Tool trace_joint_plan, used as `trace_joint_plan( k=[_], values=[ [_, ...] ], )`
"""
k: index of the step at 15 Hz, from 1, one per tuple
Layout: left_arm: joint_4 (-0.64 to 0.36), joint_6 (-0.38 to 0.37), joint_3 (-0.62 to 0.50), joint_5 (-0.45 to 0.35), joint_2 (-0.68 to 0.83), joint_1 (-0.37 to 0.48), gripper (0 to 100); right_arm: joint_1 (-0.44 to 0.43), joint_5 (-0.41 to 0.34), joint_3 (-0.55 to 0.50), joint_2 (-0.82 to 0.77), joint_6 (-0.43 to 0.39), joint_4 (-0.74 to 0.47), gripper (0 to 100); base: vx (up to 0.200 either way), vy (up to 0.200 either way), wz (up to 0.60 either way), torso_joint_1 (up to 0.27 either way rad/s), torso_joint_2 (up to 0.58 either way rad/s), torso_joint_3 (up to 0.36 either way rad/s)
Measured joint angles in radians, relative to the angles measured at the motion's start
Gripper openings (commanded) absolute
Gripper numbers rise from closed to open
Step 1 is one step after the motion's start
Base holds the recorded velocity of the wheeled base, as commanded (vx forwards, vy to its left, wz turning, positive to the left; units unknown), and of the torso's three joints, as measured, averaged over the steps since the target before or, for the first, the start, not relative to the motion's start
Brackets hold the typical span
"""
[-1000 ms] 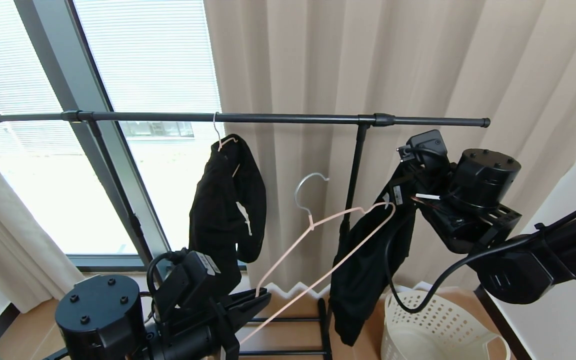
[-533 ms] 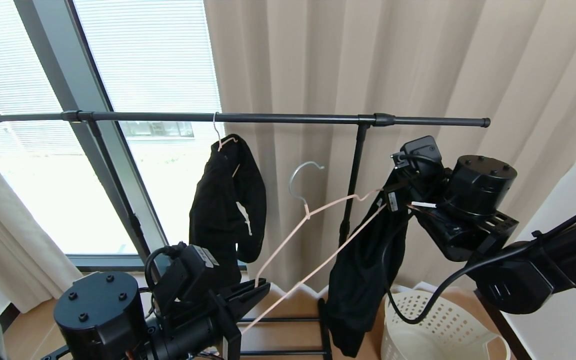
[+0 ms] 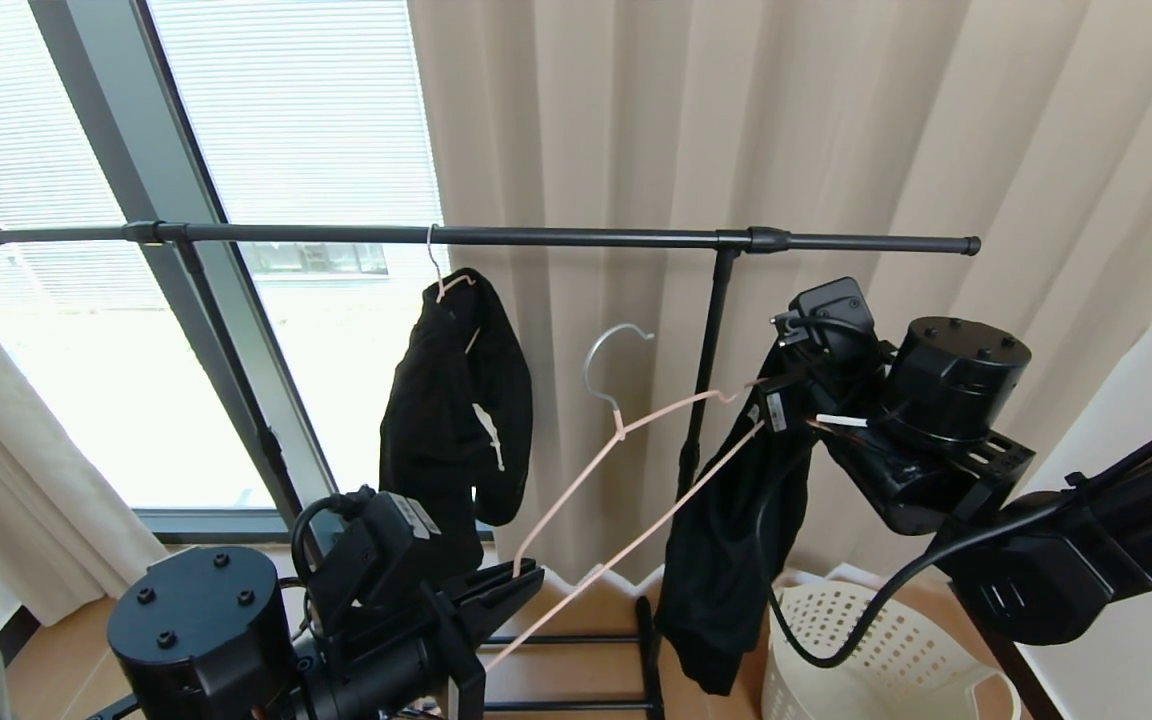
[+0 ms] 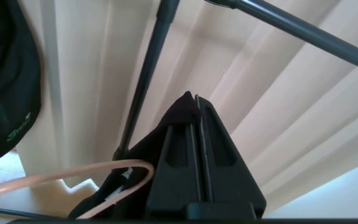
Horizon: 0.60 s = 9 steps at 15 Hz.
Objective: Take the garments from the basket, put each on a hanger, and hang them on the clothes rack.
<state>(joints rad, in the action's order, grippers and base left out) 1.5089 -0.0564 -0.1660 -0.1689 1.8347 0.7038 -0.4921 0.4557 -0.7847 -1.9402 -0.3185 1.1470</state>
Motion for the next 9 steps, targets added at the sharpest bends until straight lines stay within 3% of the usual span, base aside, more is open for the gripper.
trace_joint_plan(
  k=[9],
  values=[
    [0.003, 0.021, -0.004, 0.0, 0.001, 0.005, 0, -0.066, -0.001, 0.057, 0.049, 0.001, 0.0, 0, 0.0, 0.0, 0.0, 0.0, 0.0, 0.0]
  ],
)
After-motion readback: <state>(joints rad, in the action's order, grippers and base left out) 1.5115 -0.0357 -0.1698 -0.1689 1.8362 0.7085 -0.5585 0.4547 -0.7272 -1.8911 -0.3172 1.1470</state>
